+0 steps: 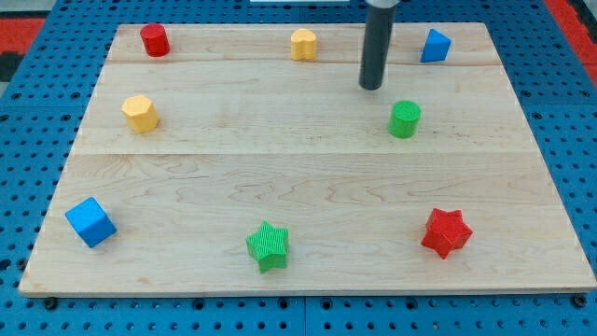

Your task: Push the green circle into the top side of the green star

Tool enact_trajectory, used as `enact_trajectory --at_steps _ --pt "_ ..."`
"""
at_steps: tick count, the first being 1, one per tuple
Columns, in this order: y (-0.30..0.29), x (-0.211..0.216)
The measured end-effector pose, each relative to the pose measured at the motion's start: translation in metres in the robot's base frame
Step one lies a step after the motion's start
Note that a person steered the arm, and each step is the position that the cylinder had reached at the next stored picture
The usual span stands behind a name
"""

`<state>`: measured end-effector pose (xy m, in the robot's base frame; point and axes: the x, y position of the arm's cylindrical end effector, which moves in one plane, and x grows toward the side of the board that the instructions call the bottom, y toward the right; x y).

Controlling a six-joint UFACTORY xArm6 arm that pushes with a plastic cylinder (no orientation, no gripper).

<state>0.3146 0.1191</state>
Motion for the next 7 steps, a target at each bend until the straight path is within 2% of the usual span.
enact_trajectory --at_steps 1,2,3,4,6,7 --pt "0.075 0.019" --pt "0.037 0.074" --pt "-0.037 0.103" --pt "-0.02 0.065" --pt "-0.109 0.13" --pt "-0.105 0.104"
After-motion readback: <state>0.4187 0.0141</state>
